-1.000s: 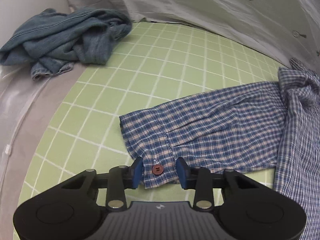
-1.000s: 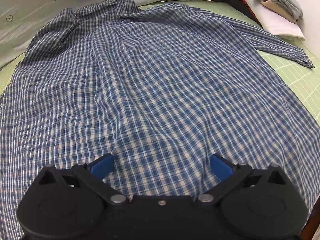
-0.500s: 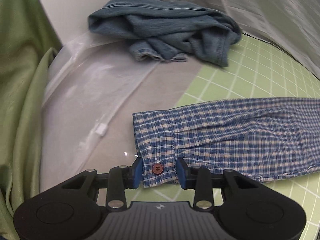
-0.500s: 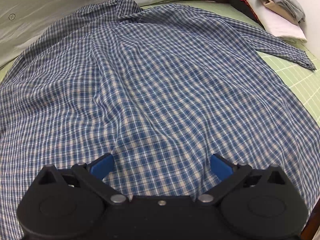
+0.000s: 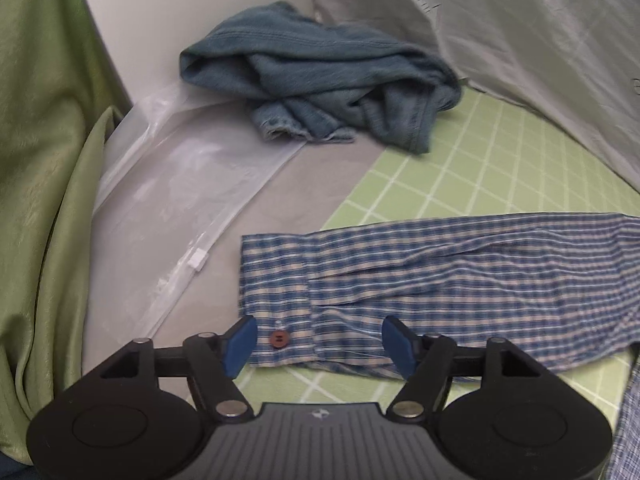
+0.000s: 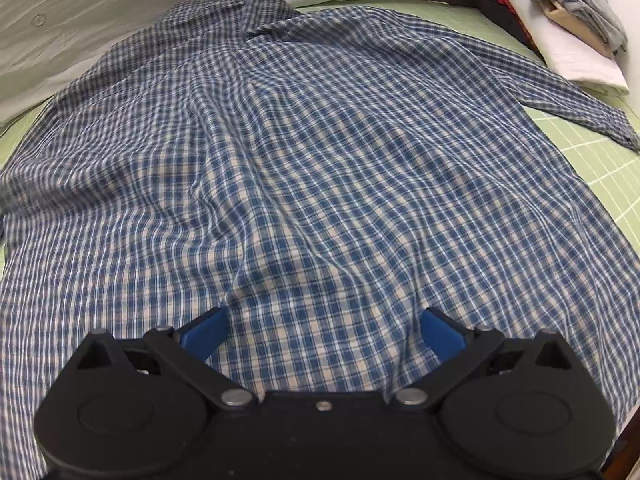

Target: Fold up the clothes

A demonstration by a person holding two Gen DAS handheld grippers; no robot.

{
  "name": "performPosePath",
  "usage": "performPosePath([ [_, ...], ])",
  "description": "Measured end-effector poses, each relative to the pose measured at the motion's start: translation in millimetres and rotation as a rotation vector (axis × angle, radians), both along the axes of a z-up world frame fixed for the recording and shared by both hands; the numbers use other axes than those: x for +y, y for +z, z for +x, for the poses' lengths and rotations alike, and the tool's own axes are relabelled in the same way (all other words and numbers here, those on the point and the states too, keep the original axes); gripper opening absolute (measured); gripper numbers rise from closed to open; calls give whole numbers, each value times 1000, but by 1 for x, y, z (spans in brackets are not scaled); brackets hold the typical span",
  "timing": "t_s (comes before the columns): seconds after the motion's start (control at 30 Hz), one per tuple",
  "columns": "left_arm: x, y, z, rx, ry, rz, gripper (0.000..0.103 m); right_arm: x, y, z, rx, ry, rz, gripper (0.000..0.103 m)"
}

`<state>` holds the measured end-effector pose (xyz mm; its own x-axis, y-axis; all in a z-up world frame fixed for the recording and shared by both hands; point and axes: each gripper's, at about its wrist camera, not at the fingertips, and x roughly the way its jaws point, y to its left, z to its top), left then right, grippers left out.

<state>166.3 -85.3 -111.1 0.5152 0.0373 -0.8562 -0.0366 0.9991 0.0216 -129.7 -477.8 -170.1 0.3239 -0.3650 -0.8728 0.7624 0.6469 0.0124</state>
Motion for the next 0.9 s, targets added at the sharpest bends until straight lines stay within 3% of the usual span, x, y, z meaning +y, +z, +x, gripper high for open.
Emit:
performPosePath([
  [0.13, -26, 8, -24, -2, -82, -60, 75, 8, 0, -7, -13, 26, -13, 103],
  [0.4, -108, -8, -111, 183, -365, -284, 75, -1, 8, -41, -33, 44, 5, 103],
  [0.6, -143, -18, -170, 242, -457, -254, 73, -27, 14, -82, -45, 31, 9, 103],
  [0.63, -145, -21, -177, 248, -448, -237, 67, -32, 15, -87, -44, 35, 11, 103],
  [0.7, -146, -26, -188, 264, -422, -205, 40, -40, 15, -96, -42, 50, 9, 103],
  [0.77, -141, -26, -196, 262, -393, -195, 2, -45, 14, -102, -43, 65, 12, 103],
  [0.9, -130, -26, -213, 258, -335, -174, 1, -57, 12, -114, -43, 102, 26, 103],
])
